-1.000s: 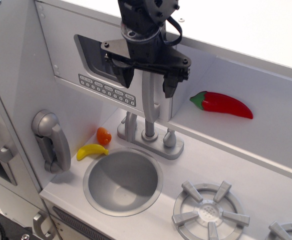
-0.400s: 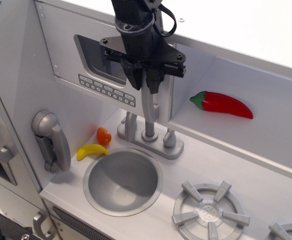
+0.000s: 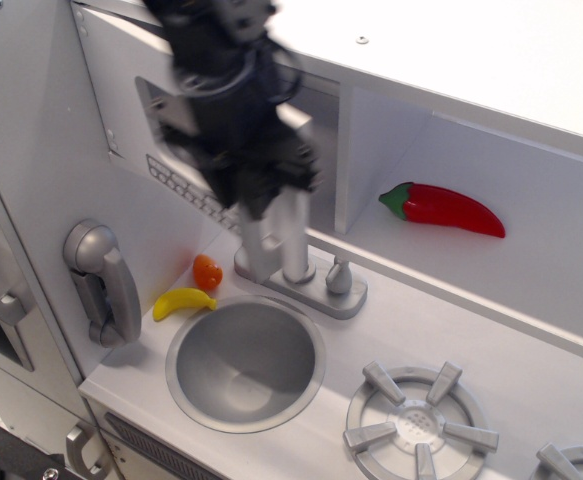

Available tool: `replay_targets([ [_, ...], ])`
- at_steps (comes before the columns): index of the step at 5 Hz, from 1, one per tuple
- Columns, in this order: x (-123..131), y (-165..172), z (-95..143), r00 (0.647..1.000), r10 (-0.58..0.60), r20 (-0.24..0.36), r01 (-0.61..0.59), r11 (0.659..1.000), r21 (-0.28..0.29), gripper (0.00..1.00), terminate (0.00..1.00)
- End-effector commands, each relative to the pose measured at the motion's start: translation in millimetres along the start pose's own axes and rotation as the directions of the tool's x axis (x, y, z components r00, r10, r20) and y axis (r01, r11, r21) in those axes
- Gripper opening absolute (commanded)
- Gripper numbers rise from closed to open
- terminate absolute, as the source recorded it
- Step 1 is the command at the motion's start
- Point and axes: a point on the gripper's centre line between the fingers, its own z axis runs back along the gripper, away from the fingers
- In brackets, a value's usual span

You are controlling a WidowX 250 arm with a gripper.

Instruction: Open microwave

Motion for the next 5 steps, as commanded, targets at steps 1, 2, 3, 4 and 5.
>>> replay_targets([
  [1, -35.5, 1.4, 25.1, 0.996, -0.061, -0.061, 0.065, 0.996, 0.068, 1.00, 0.00],
  [2, -50.5, -32.7, 18.4, 0.990, -0.052, -0.132, 0.062, 0.996, 0.070, 1.00, 0.00],
  [3, -52.2, -70.1, 17.2, 0.979, -0.071, -0.189, 0.071, 0.997, -0.006, 1.00, 0.00],
  [4, -37.7, -96.8, 19.3, 0.977, -0.074, -0.198, 0.062, 0.996, -0.064, 1.00, 0.00],
  [5, -5.8, -104.8, 19.4, 0.984, -0.034, -0.177, 0.018, 0.996, -0.090, 1.00, 0.00],
])
